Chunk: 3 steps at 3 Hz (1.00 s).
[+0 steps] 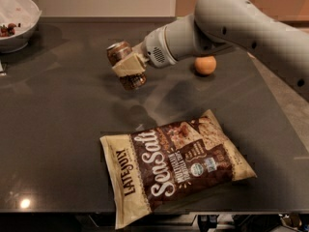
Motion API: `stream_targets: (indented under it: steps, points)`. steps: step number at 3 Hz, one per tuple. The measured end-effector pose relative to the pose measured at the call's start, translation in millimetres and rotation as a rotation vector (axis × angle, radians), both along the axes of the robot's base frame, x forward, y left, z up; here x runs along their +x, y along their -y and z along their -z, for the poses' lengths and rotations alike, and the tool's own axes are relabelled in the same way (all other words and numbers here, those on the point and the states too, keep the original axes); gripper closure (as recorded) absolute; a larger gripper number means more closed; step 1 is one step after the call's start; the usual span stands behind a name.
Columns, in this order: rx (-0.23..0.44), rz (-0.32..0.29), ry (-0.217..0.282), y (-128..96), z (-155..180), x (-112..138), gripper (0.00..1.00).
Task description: Place orange can upright
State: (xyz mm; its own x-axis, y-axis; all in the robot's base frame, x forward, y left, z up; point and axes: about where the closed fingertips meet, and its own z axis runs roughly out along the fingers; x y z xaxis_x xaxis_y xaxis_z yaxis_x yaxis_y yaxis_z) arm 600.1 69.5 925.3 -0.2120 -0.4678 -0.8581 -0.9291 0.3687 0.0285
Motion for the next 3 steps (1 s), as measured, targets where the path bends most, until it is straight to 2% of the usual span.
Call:
stream_targets:
  steps: [1, 3]
  points:
    - [0.038, -0.067, 0.048, 2.6, 6.8, -3.2, 1.0]
    - [0.146, -0.13, 0.128, 7.4, 17.0, -1.9, 1.0]
